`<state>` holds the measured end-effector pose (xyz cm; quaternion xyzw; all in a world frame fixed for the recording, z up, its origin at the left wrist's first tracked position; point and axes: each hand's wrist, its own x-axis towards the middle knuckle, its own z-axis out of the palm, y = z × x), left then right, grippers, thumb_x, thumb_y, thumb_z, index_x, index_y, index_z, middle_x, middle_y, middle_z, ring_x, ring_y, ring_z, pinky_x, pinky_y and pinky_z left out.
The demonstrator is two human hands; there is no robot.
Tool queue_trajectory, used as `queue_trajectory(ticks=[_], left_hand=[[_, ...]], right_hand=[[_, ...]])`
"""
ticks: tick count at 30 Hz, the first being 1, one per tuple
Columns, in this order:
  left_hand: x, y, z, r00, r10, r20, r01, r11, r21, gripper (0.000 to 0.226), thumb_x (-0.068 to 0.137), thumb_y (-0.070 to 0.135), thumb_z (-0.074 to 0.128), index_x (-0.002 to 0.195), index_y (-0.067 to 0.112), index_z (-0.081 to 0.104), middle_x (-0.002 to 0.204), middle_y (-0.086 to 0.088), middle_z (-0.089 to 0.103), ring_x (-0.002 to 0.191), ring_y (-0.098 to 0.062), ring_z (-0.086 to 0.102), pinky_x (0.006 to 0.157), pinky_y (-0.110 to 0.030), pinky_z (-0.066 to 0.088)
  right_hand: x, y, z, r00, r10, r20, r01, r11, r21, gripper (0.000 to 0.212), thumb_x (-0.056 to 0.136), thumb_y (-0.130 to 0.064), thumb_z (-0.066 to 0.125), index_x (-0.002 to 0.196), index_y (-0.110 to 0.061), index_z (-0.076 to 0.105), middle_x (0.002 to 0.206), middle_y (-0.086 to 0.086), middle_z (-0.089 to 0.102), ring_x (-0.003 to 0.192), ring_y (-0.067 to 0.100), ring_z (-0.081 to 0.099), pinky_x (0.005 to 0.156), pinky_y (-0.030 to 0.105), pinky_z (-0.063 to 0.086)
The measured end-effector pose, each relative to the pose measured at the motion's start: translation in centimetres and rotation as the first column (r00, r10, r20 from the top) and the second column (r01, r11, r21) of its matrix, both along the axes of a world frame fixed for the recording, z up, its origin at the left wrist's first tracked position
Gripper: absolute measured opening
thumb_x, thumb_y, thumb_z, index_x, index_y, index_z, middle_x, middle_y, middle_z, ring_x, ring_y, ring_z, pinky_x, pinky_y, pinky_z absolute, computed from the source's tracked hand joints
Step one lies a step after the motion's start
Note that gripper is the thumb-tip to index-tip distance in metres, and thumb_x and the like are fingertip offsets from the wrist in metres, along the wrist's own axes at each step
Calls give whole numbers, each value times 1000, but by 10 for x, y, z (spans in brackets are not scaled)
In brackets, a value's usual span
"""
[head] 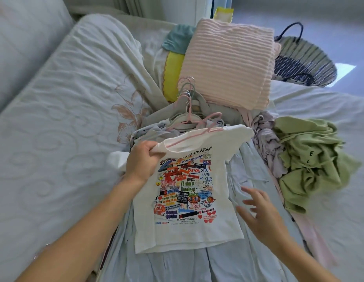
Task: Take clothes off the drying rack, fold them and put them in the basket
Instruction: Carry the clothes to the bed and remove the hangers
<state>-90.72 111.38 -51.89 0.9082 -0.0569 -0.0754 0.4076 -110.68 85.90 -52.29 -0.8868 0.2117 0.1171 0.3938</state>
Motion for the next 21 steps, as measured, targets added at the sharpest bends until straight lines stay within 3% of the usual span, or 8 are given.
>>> queue_trajectory(ticks=[2,5,8,11,13,16,19,21], left_hand=[[-31,2,38,1000,3,9,-3,997,-72,8,78,26,77,84,26,72,81,7,68,76,-16,61,64,-29,47],[-67,1,95,998,-50,29,54,988,-148,24,74,24,79,78,43,64,81,14,67,77,-11,62,66,-25,48],[-93,-7,139,994,-103,30,107,980,-169,16,67,37,78,81,35,70,80,12,69,76,-12,63,67,-33,52],[-111,-16,174,990,-137,43,142,979,-144,19,70,32,81,86,27,71,81,13,68,77,-11,63,69,-36,53],[-120,-21,195,980,-195,30,198,968,-153,24,69,34,81,89,32,68,88,13,65,81,-8,61,72,-29,52],[-133,-30,213,965,-255,67,263,944,-197,19,73,34,76,90,38,67,92,8,65,85,-6,59,77,-22,49],[-138,-39,223,975,-161,155,197,947,-252,14,81,13,74,84,26,72,82,8,68,80,-2,62,74,-14,47],[-138,-42,228,981,-72,181,122,952,-281,17,81,6,73,81,23,71,78,12,66,74,5,61,69,-7,43]], right_hand=[[17,3,31,984,-49,173,57,997,-45,58,81,-25,72,133,-14,50,125,1,50,110,16,54,95,40,47],[43,6,97,925,-45,377,102,986,-130,72,78,-35,75,140,-15,44,138,1,46,130,20,38,108,38,29],[58,8,163,871,94,482,5,980,-199,47,80,-49,68,122,-30,57,118,-15,58,116,8,51,111,40,24],[54,5,214,896,129,424,-150,988,17,4,88,-35,66,83,-35,65,64,-18,66,58,-3,59,74,26,50],[46,-3,234,896,152,417,-197,978,65,20,89,-29,64,71,-37,64,53,-15,63,43,3,52,51,16,43],[32,-13,257,899,230,374,-280,956,87,21,86,-25,68,66,-30,67,49,-18,60,43,3,49,48,13,37],[21,-29,276,908,295,297,-336,937,95,12,78,-18,77,81,-29,73,58,-23,64,55,-8,57,57,6,41],[15,-47,287,919,268,288,-308,946,100,16,76,-16,78,81,-31,75,60,-21,66,54,-4,57,57,12,42]])
